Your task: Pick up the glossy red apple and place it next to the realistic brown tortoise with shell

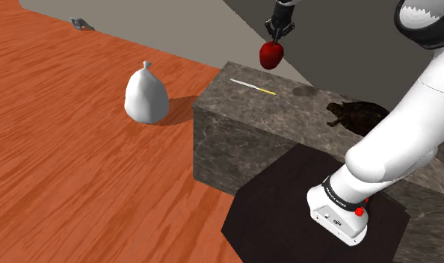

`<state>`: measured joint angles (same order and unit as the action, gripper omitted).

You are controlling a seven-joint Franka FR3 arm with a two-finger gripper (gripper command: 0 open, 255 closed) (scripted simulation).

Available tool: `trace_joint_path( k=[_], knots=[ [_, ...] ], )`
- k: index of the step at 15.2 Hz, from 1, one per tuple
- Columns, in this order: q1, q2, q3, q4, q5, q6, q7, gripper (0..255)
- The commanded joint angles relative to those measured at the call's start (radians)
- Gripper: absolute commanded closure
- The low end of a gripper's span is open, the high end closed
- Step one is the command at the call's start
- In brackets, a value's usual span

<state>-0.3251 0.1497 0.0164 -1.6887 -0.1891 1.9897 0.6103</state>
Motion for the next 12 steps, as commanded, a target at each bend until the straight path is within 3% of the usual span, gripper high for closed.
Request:
trace_joint_path(
  k=[1, 12],
  knots=[
    [-0.023, -0.049, -0.015, -0.065, 0.007, 0.023, -0.038, 255],
    [-0.134, -0.271, -0.128, -0.338, 0.030, 0.108, -0.259, 255]
  ],
)
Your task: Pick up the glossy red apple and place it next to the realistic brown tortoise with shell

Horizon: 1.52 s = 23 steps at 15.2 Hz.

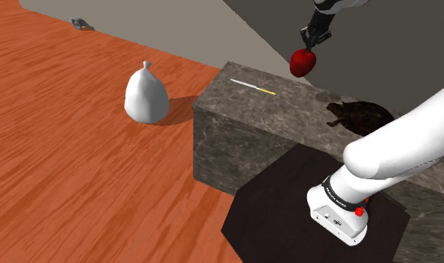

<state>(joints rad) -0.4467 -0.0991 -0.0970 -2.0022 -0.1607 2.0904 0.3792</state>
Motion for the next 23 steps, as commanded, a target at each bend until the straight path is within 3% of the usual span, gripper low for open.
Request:
trace_joint_path(
  k=[1, 12, 23],
  knots=[
    [-0.022, -0.037, -0.027, -0.042, 0.002, 0.012, -0.050, 255],
    [-0.125, -0.149, -0.185, -0.156, 0.003, 0.047, -0.307, 255],
    [-0.216, -0.141, -0.372, -0.132, 0.030, 0.058, -0.598, 255]
  ],
)
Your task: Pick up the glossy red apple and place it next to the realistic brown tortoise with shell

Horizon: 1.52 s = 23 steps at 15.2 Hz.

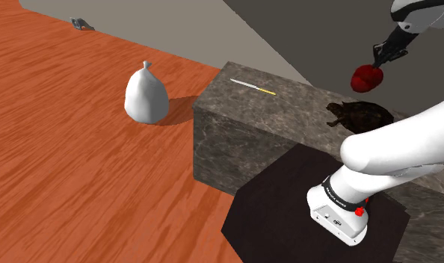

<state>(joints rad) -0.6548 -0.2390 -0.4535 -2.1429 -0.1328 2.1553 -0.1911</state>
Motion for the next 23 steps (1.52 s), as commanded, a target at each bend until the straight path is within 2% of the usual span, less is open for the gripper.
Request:
trace_joint_path(
  k=[1, 8, 15, 19, 23],
  knots=[
    [-0.015, 0.006, -0.034, 0.017, 0.009, -0.007, -0.057, 255],
    [-0.060, 0.094, -0.166, 0.112, 0.087, -0.015, -0.272, 255],
    [-0.124, 0.257, -0.289, 0.267, 0.246, -0.053, -0.520, 255],
    [-0.200, 0.385, -0.331, 0.388, 0.370, -0.100, -0.667, 255],
    [-0.317, 0.526, -0.338, 0.537, 0.494, -0.169, -0.795, 255]
  ],
)
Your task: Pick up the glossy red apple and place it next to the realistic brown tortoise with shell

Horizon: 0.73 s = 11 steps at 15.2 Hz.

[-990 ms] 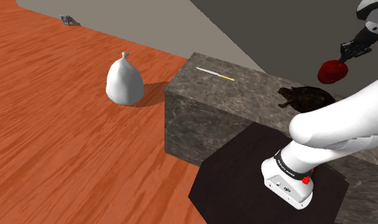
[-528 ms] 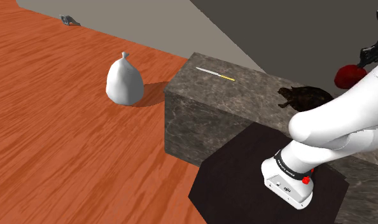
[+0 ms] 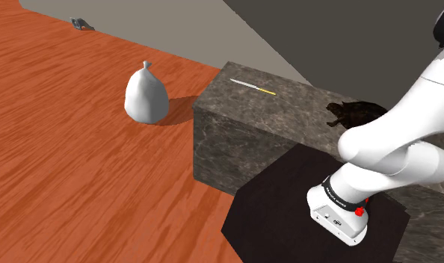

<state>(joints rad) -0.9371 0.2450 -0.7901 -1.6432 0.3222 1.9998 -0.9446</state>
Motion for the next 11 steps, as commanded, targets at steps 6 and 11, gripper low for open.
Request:
trace_joint_path(
  k=[6, 11],
  knots=[
    [-0.265, 0.263, 0.035, 0.329, 0.192, -0.148, -0.168, 255],
    [-0.509, 0.487, 0.094, 0.709, 0.296, -0.305, -0.197, 255]
  ],
)
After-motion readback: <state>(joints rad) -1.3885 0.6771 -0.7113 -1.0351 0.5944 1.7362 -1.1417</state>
